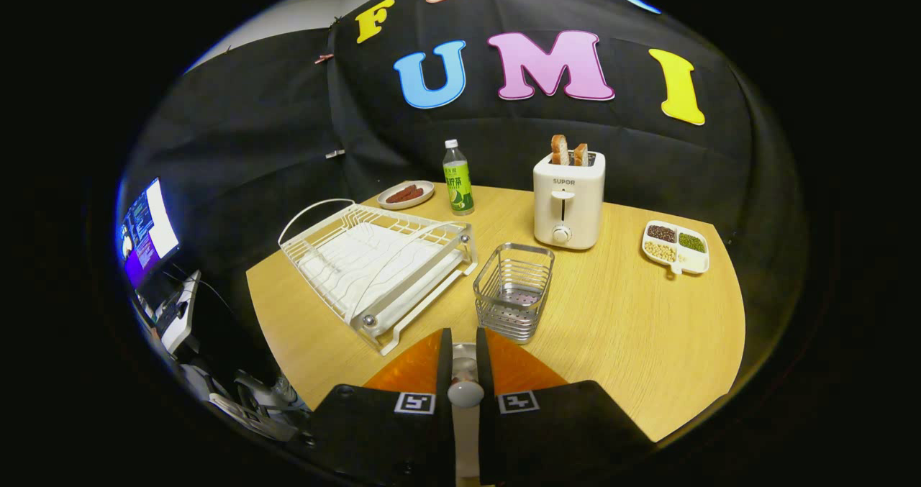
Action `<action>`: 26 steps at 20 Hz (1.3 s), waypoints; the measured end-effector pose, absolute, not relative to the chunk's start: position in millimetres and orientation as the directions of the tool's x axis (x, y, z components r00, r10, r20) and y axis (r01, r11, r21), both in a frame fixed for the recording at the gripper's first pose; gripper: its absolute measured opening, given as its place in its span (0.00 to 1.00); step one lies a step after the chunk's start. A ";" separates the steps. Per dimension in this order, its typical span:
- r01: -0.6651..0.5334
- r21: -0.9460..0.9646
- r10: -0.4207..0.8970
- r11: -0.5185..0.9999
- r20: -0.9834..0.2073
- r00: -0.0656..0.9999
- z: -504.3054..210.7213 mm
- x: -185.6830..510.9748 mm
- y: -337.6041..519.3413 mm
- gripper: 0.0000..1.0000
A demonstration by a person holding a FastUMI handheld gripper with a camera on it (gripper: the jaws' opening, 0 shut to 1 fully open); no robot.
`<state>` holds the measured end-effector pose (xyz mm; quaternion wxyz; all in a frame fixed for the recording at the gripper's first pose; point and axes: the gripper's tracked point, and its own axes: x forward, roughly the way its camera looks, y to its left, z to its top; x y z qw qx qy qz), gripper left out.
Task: Take the plate from the dish rack, then take the spoon from the basket and place it into the plate.
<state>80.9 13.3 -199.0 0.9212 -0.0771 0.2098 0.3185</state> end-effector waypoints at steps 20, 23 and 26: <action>-0.614 0.022 0.572 0.789 -0.390 0.721 -166.5 89.1 4.5 0.98; -0.596 0.018 0.566 0.803 -0.338 0.752 -136.0 92.8 0.2 0.98; -0.565 0.022 0.548 0.825 -0.277 0.789 -97.9 97.7 -5.8 0.99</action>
